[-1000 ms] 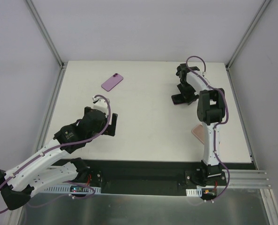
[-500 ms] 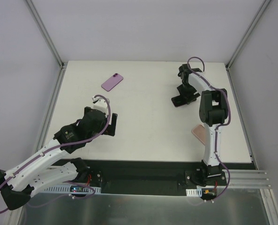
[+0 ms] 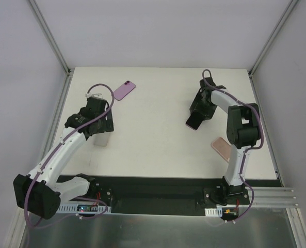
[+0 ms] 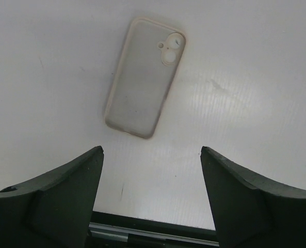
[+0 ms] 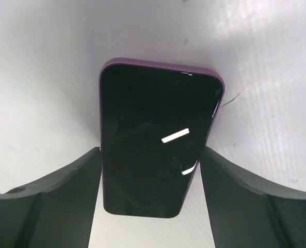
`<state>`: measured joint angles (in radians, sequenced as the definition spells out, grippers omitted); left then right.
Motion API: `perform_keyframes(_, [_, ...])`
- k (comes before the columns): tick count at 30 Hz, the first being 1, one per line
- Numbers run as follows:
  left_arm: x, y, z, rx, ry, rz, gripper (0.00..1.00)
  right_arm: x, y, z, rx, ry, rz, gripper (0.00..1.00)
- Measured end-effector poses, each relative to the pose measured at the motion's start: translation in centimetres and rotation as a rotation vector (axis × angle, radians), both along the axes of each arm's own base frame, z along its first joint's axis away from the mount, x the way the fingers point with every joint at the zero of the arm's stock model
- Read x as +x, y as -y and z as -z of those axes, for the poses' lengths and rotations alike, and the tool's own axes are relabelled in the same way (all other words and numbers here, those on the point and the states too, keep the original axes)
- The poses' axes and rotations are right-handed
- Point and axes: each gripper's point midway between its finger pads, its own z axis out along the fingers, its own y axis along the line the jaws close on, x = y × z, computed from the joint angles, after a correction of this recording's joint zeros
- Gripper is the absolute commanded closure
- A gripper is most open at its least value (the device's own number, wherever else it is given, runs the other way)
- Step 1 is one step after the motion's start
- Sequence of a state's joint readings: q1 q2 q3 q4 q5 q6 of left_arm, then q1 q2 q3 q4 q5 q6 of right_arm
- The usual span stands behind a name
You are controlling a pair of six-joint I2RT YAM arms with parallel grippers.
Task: Put the phone into the phone case
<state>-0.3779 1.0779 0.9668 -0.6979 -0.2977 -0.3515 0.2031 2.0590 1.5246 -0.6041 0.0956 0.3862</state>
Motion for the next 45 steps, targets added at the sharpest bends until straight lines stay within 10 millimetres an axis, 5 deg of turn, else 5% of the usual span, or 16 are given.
perform_keyframes(8, [1.7,-3.3,4.1,-0.051,-0.216,-0.157,0.32,-5.8,-2.6,0.0,0.043,-0.031,-0.281,0.36])
perform_keyframes(18, [3.3,-2.9,8.7,-0.028,-0.412,-0.117,0.46,-12.9,-5.7,-0.9,0.072,-0.048,-0.472,0.36])
perform_keyframes(24, [4.5,-3.7,9.9,-0.012,-0.449,-0.121,0.52,-12.9,-5.8,-2.0,0.078,-0.001,-0.491,0.37])
perform_keyframes(35, [3.9,-5.2,13.0,0.013,-0.559,-0.134,0.6,-12.8,-5.7,-2.2,0.07,0.022,-0.515,0.37])
perform_keyframes(45, [4.1,-6.0,13.3,-0.021,-0.577,-0.141,0.8,-12.8,-5.7,-2.2,0.067,0.024,-0.523,0.37])
